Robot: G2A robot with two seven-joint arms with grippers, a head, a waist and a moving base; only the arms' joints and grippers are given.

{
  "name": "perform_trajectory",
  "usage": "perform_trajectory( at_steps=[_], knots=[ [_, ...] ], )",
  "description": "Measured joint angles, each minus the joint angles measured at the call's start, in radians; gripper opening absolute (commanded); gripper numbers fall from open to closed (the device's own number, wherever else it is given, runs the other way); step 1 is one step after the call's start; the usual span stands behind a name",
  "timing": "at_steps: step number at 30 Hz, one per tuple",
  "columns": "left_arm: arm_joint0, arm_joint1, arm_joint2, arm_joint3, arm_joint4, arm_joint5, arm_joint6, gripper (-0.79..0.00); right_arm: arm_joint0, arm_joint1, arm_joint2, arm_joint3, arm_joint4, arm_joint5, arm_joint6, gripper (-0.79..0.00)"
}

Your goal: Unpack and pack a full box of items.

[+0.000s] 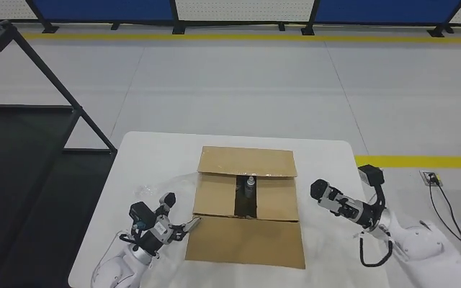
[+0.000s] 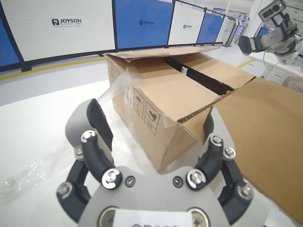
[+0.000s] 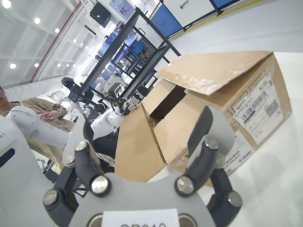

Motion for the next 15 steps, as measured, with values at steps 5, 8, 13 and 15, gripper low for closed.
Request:
perform_trajectory(
  at_steps=[5, 8, 13, 15],
  knots=[
    [0.003, 0.000, -0.001, -0.003, -0.005, 0.003, -0.003, 0.000, 0.000, -0.001, -0.003, -0.001, 0.002, 0.001, 0.001, 0.000],
    [0.003, 0.000, 0.000, -0.002, -0.005, 0.003, -0.003, 0.000, -0.004, -0.002, -0.011, -0.025, 0.041, 0.021, 0.033, 0.000],
    [0.006, 0.000, 0.002, -0.008, -0.009, 0.006, -0.009, 0.000, 0.043, -0.009, -0.028, -0.011, 0.131, 0.158, 0.097, 0.000],
    [0.010, 0.000, 0.002, -0.016, -0.012, 0.008, -0.014, 0.000, 0.066, -0.014, -0.042, 0.001, 0.161, 0.219, 0.125, 0.000]
  ],
)
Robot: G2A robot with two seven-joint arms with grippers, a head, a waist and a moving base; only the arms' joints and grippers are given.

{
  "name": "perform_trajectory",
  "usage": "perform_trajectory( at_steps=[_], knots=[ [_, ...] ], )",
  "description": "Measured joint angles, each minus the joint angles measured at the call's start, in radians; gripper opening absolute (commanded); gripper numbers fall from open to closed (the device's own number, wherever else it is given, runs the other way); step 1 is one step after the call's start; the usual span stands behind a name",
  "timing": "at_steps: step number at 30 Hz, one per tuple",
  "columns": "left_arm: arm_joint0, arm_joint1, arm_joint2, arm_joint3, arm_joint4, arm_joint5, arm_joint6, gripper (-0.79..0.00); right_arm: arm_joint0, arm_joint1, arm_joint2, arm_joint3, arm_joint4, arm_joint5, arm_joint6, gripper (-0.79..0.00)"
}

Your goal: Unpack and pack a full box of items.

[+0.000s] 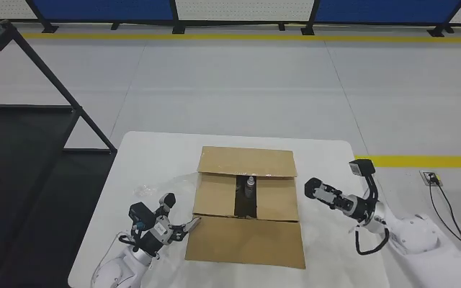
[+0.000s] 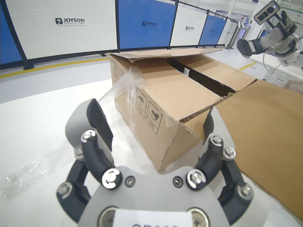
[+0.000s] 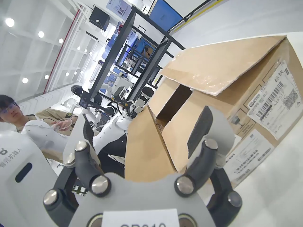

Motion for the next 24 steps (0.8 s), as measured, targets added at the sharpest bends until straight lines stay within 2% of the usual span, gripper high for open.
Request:
perform_trajectory(
  at_steps=[5, 10, 18, 24],
  knots=[
    [0.005, 0.001, -0.002, -0.008, 0.002, 0.006, 0.010, 0.000, 0.083, -0.019, -0.049, 0.054, 0.069, 0.183, 0.078, 0.000],
    [0.007, 0.002, 0.000, -0.013, 0.005, 0.007, 0.017, 0.000, 0.151, -0.045, -0.098, 0.118, 0.127, 0.263, 0.130, 0.000],
    [0.005, 0.004, 0.002, -0.009, 0.006, 0.005, 0.014, 0.000, 0.235, -0.090, -0.170, 0.191, 0.147, 0.250, 0.134, 0.000],
    [0.000, 0.006, 0.006, -0.005, 0.010, -0.002, 0.009, 0.000, 0.294, -0.122, -0.203, 0.228, 0.146, 0.215, 0.095, 0.000]
  ],
)
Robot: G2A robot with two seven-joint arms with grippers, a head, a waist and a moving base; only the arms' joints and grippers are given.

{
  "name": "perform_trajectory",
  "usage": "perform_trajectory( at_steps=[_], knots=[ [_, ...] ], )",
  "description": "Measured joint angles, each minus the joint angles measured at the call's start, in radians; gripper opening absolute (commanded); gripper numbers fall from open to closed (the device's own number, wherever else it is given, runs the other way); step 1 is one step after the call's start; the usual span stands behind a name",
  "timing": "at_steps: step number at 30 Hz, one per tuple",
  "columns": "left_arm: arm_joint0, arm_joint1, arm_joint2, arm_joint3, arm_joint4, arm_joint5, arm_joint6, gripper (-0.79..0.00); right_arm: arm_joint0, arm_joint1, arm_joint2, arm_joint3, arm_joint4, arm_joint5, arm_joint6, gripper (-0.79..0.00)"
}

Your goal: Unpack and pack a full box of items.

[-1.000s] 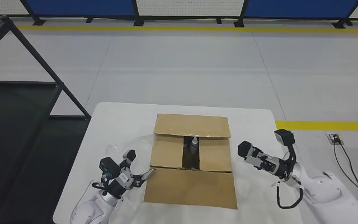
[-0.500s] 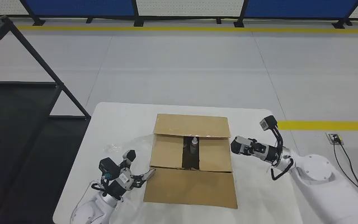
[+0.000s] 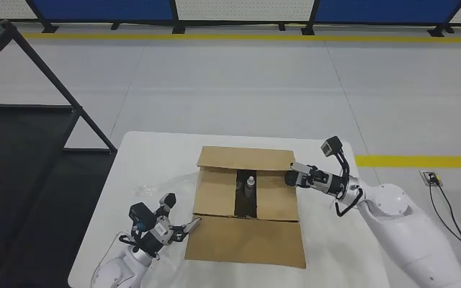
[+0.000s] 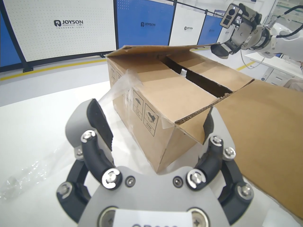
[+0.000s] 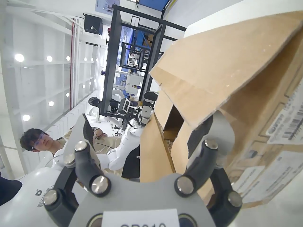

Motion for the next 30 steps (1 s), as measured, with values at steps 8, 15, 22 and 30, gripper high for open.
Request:
perform_trajectory(
  at_steps=[8, 15, 22, 30],
  knots=[
    [-0.012, 0.005, 0.000, 0.004, 0.019, -0.038, -0.015, 0.000, 0.088, -0.045, -0.043, 0.039, -0.060, -0.010, -0.119, 0.000],
    [-0.023, 0.014, -0.010, 0.013, 0.039, -0.103, -0.034, 0.000, 0.175, -0.093, -0.096, 0.107, -0.181, 0.000, -0.293, 0.000],
    [-0.038, 0.018, -0.014, 0.022, 0.019, -0.117, -0.049, 0.000, 0.264, -0.150, -0.154, 0.232, -0.237, -0.002, -0.381, 0.000],
    [-0.048, 0.020, -0.009, 0.026, 0.013, -0.099, -0.071, 0.000, 0.313, -0.189, -0.190, 0.325, -0.303, -0.014, -0.484, 0.000]
  ],
)
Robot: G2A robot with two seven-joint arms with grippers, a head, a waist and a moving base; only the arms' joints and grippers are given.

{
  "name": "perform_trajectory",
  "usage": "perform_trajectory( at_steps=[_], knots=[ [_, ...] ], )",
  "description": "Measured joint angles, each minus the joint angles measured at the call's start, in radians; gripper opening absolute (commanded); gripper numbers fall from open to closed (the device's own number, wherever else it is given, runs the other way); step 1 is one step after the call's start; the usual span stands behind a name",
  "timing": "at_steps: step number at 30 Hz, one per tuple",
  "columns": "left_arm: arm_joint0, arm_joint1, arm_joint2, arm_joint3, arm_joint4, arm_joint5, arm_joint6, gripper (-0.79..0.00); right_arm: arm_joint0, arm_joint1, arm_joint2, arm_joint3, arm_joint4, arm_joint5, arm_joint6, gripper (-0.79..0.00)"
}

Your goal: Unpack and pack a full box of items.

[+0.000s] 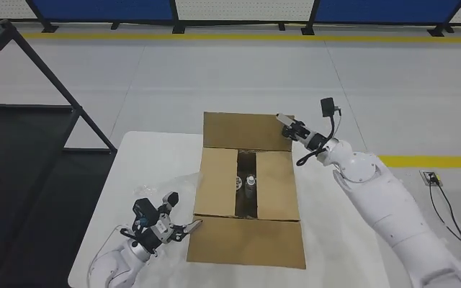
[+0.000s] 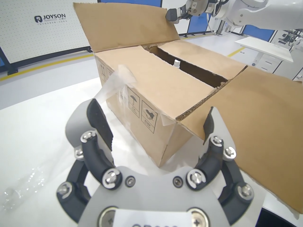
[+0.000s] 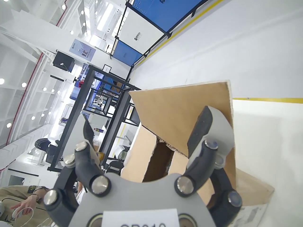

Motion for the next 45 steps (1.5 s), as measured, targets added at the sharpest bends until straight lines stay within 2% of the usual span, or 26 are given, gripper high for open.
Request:
perform_trajectory(
  at_steps=[9, 13, 17, 23, 31, 45],
  knots=[
    [0.000, 0.000, 0.001, -0.001, 0.001, -0.001, -0.003, 0.000, -0.003, 0.000, -0.002, -0.005, 0.001, 0.003, 0.006, 0.000],
    [0.001, 0.000, 0.001, -0.003, 0.000, 0.002, -0.004, 0.000, -0.023, -0.011, -0.010, -0.051, -0.029, 0.067, -0.020, 0.000],
    [0.011, 0.000, 0.003, -0.023, -0.008, 0.021, -0.015, 0.000, -0.016, -0.030, -0.015, -0.039, -0.044, 0.114, -0.076, 0.000],
    [0.025, 0.005, 0.005, -0.034, 0.013, 0.007, -0.017, 0.000, 0.020, -0.069, -0.041, 0.039, -0.055, 0.168, -0.067, 0.000],
    [0.032, 0.009, 0.003, -0.032, 0.044, 0.020, -0.014, 0.000, 0.064, -0.117, -0.058, 0.158, -0.050, 0.152, -0.024, 0.000],
    [0.026, 0.013, 0.021, -0.008, 0.088, 0.045, 0.010, 0.000, 0.107, -0.173, -0.076, 0.281, -0.122, 0.172, -0.014, 0.000]
  ],
)
